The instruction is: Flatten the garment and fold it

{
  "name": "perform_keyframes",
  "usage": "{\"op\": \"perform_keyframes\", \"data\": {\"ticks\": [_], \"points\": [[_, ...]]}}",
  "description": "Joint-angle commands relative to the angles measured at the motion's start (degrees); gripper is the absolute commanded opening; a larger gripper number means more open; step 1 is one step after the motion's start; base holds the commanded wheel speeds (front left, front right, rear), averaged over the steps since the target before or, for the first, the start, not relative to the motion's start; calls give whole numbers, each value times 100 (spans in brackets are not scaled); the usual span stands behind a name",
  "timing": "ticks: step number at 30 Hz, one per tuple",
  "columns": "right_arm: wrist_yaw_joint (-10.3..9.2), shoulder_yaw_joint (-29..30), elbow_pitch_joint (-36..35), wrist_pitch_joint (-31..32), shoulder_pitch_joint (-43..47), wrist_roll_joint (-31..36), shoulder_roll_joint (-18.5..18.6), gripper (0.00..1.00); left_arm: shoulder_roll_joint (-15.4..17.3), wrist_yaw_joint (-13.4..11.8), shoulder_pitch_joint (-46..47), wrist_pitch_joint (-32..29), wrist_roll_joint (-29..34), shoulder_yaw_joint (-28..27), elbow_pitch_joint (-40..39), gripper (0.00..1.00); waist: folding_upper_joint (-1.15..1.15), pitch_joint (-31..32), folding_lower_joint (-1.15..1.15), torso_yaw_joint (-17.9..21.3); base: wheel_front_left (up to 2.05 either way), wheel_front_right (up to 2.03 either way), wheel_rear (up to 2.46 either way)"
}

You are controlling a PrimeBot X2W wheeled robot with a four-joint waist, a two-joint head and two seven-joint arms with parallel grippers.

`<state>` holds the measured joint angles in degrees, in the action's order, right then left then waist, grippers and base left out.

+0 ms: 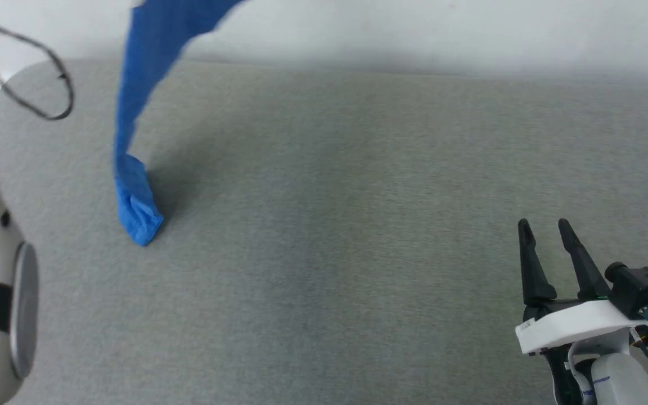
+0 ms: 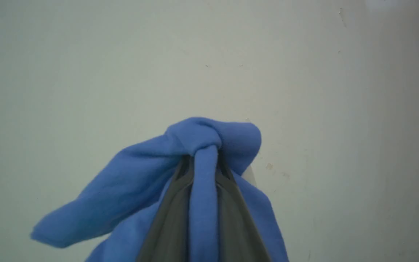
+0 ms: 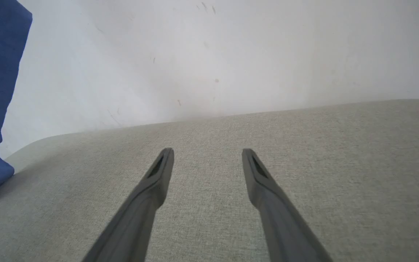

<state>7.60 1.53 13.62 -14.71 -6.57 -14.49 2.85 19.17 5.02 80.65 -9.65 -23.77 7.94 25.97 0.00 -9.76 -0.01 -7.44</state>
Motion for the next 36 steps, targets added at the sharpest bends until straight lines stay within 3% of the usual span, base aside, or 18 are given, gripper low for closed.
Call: {"op": "perform_keyframes", "data": {"ticks": [1,7,14,19,26,33,36], "points": [[-11,31,-22,-26,57,-56,3,100,-204,47,177,2,-78,77,72,0,0,288,1,509,0,0,0],[-11,95,-75,-28,123,-131,3,100,-595,121,60,-142,-265,367,281,0,0,262,1,741,0,0,0],[-11,124,-37,-28,203,-113,3,100,-1041,215,-1342,-402,-837,811,327,0,0,233,1,845,0,0,0],[-11,162,-37,-29,291,-151,3,100,-1081,207,-2943,-476,-1017,1190,13,0,0,309,1,852,0,0,0],[-11,250,-62,-29,368,-65,3,100,-858,-73,-5013,-932,-983,1639,-134,0,0,413,1,662,0,0,0],[-11,182,-36,-29,425,-83,3,100,-801,-293,-6219,-1689,-1301,1830,52,0,0,509,1,461,0,0,0],[-11,153,-26,-29,451,-99,3,100,-880,-393,-6413,-1691,-1599,1613,-106,4,0,542,1,384,0,0,0]]}}
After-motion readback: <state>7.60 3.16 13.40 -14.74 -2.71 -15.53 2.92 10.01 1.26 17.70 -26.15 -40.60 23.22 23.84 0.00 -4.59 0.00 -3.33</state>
